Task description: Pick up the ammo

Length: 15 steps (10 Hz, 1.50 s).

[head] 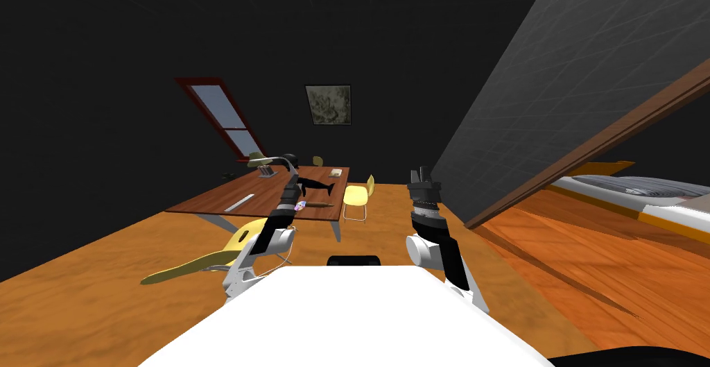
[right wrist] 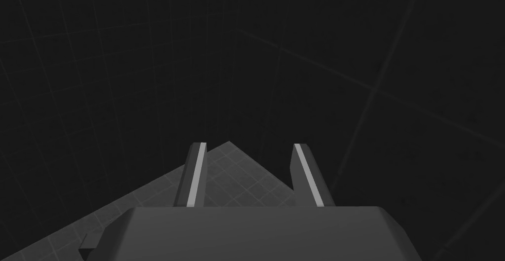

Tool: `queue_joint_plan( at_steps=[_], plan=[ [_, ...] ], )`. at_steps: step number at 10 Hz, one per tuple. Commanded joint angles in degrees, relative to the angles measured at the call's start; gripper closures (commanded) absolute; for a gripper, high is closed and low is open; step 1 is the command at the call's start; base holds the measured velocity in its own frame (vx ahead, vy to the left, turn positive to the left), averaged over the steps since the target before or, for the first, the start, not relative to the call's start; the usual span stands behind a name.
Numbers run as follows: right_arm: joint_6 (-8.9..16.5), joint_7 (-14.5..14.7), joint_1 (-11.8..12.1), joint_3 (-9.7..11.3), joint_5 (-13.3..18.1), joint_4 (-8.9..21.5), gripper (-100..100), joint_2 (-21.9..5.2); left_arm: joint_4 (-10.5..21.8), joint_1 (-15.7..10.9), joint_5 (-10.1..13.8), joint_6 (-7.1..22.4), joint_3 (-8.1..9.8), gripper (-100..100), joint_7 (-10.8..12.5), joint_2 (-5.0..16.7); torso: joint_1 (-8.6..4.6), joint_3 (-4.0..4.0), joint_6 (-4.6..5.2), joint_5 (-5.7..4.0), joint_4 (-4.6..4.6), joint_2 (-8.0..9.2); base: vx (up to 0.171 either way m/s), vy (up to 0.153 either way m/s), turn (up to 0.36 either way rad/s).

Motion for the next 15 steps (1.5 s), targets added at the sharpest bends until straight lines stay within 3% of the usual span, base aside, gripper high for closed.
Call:
queue_joint_plan(
  at_steps=[1, 6, 8, 13, 14, 15],
  plan=[
    [0.00, 0.00, 0.00, 0.00, 0.00, 0.00, 0, 0.00, 0.43, -0.76, -0.06, 1.72, 0.22, -100, -0.20, -0.08, 0.00, 0.00, 0.00, 0.00, 0.00, 0.00, -0.014, -0.014, -0.014],
    [0.00, 0.00, 0.00, 0.00, 0.00, 0.00, 0, 0.00, 5.61, -4.44, 0.30, 8.68, 1.93, -100, -0.37, 0.22, 0.04, -0.01, 0.00, 0.01, 0.00, -0.01, -0.017, -0.014, -0.033],
    [0.00, 0.00, 0.00, 0.00, 0.00, 0.00, 0, 0.00, 9.54, -7.14, 0.54, 12.51, 2.79, -100, -0.32, 0.14, 0.05, -0.02, 0.00, 0.01, -0.01, -0.03, -0.014, -0.007, -0.055],
    [0.00, 0.00, 0.00, 0.00, 0.00, 0.00, 0, 0.00, 13.81, -10.00, 0.77, 19.22, 3.37, -100, -0.13, -0.17, 0.12, -0.03, 0.00, 0.02, -0.01, -0.06, -0.006, 0.007, -0.035],
    [0.00, 0.00, 0.00, 0.00, 0.00, 0.00, 0, 0.00, 15.61, -11.47, 0.88, 21.99, 3.55, -100, 0.02, -0.38, 0.12, -0.04, -0.01, 0.02, -0.01, -0.07, -0.001, 0.013, -0.055],
    [0.00, 0.00, 0.00, 0.00, 0.00, 0.00, 0, 0.00, 16.02, -11.47, 0.88, 22.00, 3.55, -100, 0.02, -0.38, 0.14, -0.04, -0.01, 0.03, -0.02, -0.08, -0.002, 0.014, -0.028]
  ],
)
